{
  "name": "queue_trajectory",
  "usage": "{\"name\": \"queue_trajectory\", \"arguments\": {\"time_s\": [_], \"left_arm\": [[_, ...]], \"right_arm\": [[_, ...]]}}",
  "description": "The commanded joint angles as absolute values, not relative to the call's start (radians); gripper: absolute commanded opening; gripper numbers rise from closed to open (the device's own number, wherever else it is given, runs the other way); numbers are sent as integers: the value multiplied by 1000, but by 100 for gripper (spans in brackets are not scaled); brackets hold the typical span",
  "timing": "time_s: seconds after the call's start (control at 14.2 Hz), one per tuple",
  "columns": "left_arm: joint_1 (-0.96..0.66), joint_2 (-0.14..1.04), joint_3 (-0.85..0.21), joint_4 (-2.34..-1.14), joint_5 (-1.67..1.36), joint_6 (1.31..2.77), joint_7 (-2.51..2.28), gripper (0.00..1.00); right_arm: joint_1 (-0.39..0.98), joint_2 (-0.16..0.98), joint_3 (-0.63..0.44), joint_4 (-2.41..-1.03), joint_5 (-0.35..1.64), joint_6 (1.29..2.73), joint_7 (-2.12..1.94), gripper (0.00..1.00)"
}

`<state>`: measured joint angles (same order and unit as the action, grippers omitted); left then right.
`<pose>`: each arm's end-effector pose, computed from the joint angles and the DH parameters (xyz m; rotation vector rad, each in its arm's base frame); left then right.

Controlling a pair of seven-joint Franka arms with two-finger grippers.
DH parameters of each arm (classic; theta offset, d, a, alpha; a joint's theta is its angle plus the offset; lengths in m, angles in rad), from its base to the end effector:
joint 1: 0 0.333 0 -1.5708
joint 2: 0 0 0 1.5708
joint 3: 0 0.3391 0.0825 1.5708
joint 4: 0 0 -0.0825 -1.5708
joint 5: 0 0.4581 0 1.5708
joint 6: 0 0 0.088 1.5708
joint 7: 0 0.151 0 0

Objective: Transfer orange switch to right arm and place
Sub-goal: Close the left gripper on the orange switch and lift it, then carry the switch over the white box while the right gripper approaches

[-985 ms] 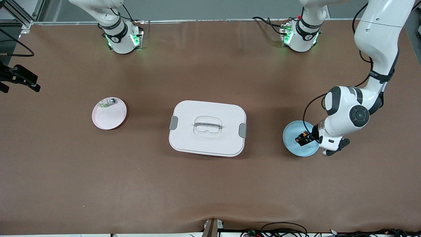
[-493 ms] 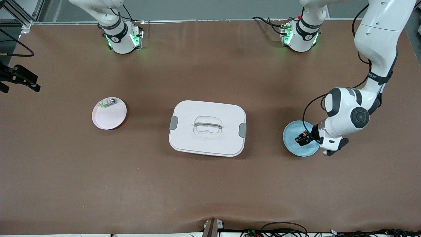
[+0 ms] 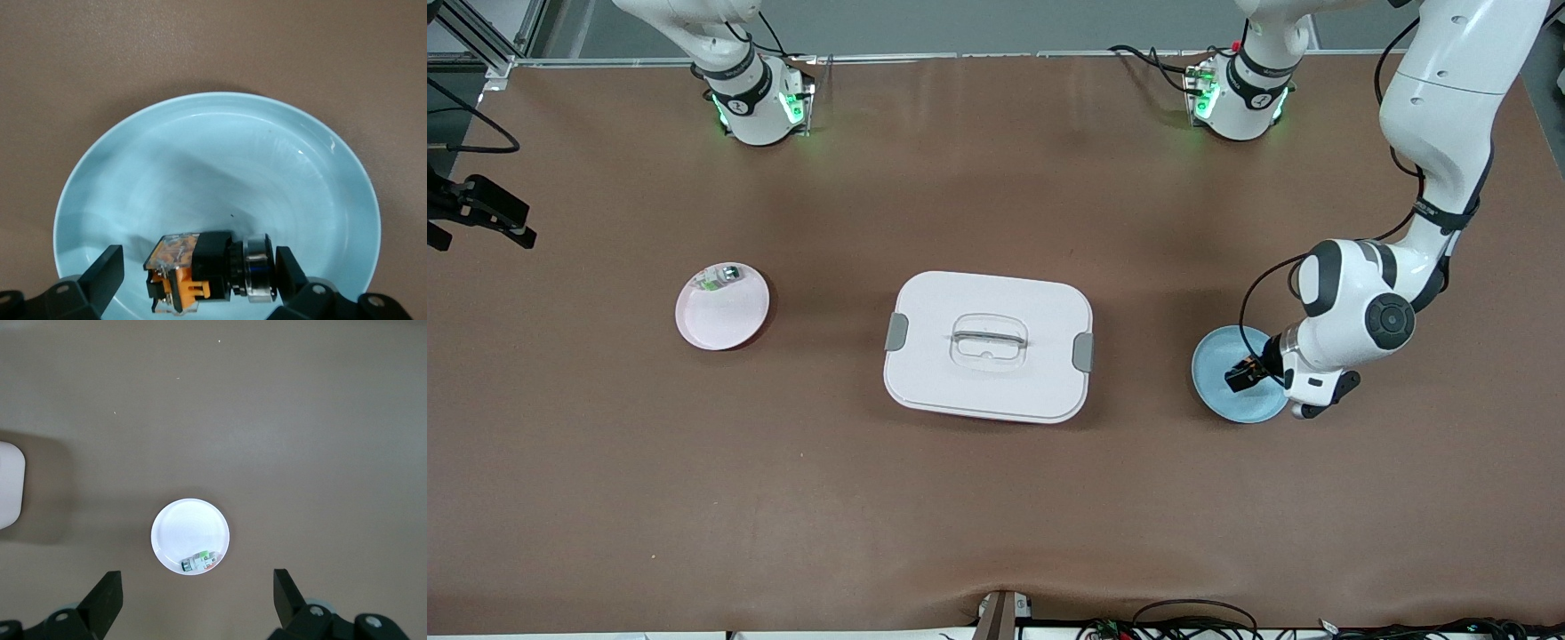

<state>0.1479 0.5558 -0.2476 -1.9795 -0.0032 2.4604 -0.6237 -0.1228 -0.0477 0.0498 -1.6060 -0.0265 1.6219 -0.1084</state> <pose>0.6543 -0.0720 0.1019 2.9168 0.8366 -0.1549 0.6188 -0.0485 0.6188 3.1052 0.0558 0.0942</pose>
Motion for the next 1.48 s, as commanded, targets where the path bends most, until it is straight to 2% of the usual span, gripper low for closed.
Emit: {"name": "queue_trajectory", "arguments": {"time_s": [0.0, 0.42, 0.63, 0.7, 0.77, 0.84, 0.92, 1.13, 1.41], "left_arm": [[138, 554, -250, -1983, -17, 2476, -623, 100], [135, 555, -252, -1982, -17, 2476, -618, 98], [137, 555, -252, -1982, -17, 2476, -615, 85], [135, 555, -252, -1982, -17, 2476, -615, 69], [135, 555, -252, -1980, -17, 2473, -615, 38], [135, 554, -252, -1976, -17, 2473, -617, 13], [137, 548, -252, -1973, -15, 2473, -617, 0], [126, 542, -280, -1905, -17, 2409, -632, 0], [130, 512, -339, -1755, -20, 2200, -637, 0]], "right_arm": [[-129, -35, 57, -1578, -23, 1606, -101, 100], [-129, -35, 57, -1578, -23, 1608, -101, 100], [-129, -35, 57, -1580, -23, 1608, -101, 100], [-129, -35, 57, -1578, -23, 1608, -101, 100], [-129, -35, 57, -1580, -23, 1608, -101, 100], [-129, -35, 57, -1580, -23, 1608, -101, 100], [-129, -35, 57, -1580, -23, 1608, -101, 100], [-129, -35, 57, -1578, -23, 1609, -101, 100], [-132, -37, 57, -1578, -23, 1609, -101, 100]]}}
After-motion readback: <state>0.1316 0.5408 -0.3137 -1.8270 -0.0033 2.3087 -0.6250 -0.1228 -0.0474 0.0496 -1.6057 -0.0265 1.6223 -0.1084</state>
